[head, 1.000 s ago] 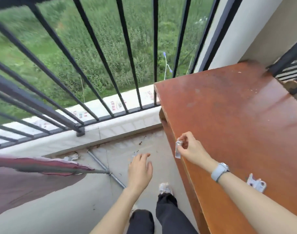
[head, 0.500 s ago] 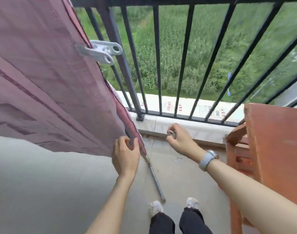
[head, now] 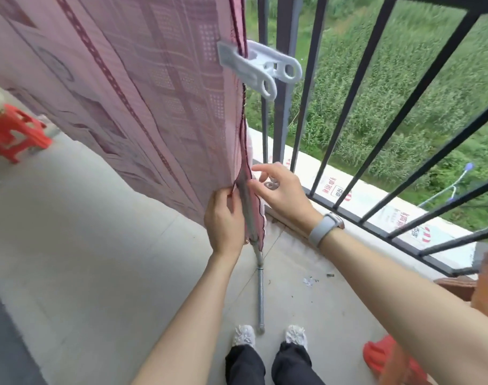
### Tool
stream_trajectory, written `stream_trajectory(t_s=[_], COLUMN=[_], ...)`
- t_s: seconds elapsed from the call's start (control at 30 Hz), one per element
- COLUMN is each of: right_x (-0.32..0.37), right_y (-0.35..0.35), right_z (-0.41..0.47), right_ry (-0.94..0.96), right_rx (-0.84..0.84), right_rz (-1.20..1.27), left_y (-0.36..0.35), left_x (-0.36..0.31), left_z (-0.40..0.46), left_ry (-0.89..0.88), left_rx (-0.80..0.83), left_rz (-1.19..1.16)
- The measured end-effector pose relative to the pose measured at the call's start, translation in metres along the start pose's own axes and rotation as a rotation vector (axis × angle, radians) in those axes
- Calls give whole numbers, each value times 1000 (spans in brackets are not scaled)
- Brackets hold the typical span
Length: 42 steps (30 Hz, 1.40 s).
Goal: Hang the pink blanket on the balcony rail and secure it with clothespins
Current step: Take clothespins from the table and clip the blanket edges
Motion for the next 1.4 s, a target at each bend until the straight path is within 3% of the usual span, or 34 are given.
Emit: stream_trajectory(t_s=[0.13, 0.27, 0.5, 0.67, 1.13, 1.4], right_x=[11, -4, -10, -9, -4, -5], right_y=[-4, 14, 7, 3, -2, 3], right_z=[5, 2, -7, -3, 1, -2], right_ry=[78, 82, 42, 37, -95, -164], right_rx=[-11, -35, 90, 170, 517, 561], right_rz=[-19, 38, 145, 113, -11, 0], left_y=[12, 3, -12, -22, -19, -23], left_x=[-3, -26, -25, -28, -23, -25], left_z=[-17, -36, -16, -21, -7, -7], left_ry=[29, -62, 51, -39, 65, 11], left_rx=[1, 52, 64, 158, -16, -25], left_rz=[1, 4, 30, 30, -85, -33])
Point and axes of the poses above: each hand's wrist, its own z-axis towards the middle knuckle, its own y-axis out of the back of the hand, x = y × z, the point moved 10 cm from there along z, towards the middle knuckle, and after that the axes turned 11 degrees about -y, right-handed, at the moved point
